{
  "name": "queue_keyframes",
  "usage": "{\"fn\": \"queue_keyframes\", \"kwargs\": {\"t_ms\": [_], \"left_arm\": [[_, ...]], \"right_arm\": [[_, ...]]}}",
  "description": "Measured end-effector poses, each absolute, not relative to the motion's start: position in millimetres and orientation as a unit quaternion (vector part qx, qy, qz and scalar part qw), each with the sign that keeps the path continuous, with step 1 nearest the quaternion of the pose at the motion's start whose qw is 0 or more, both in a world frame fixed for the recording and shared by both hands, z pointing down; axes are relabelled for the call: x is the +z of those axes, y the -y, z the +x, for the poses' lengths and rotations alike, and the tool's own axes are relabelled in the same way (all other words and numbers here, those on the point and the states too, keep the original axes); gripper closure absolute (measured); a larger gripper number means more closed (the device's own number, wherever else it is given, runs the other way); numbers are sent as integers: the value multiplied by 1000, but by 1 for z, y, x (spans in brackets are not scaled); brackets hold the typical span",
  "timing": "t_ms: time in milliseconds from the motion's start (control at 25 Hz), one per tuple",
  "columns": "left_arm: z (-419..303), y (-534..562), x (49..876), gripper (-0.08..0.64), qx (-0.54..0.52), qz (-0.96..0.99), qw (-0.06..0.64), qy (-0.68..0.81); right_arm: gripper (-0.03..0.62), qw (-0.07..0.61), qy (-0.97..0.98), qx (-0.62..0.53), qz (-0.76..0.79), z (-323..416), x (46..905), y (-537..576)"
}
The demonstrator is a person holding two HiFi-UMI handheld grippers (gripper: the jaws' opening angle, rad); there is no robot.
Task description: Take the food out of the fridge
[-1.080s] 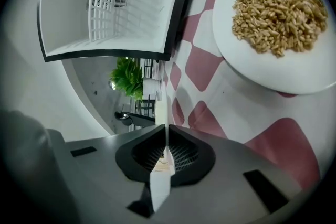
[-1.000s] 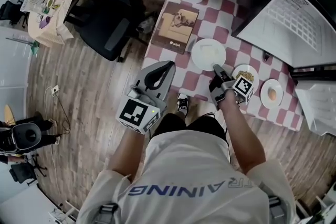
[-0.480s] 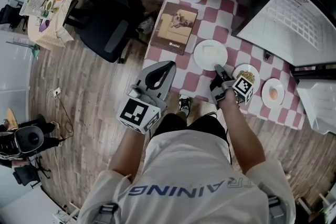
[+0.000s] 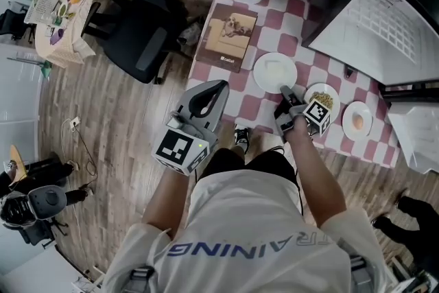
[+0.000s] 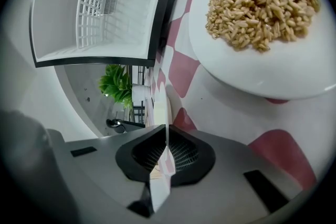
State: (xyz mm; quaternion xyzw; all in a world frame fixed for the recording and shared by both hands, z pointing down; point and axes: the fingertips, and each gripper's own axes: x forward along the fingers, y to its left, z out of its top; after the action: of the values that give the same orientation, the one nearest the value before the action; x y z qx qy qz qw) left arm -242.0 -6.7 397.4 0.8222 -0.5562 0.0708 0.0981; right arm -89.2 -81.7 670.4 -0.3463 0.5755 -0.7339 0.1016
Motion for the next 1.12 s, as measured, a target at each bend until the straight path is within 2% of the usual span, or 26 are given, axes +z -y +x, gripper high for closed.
{"fn": "queue_keyframes", "kwargs": {"t_ms": [360,680,920,1120], "left_arm": [[-244,8,399,554,73,822,98,557],[-243,9,399,554,73,823,98,554],[-240,11,395,554,70,827,94,550],[-239,12,394,554,69,827,93,551]], "right_arm": [[557,81,-616,-705,-342,-94,663,83],[333,129,-636,-696,-308,-97,645,89],[300,132,-639,-696,-300,-98,640,90],[299,70,-701,-648,-290,-107,631,84]]}}
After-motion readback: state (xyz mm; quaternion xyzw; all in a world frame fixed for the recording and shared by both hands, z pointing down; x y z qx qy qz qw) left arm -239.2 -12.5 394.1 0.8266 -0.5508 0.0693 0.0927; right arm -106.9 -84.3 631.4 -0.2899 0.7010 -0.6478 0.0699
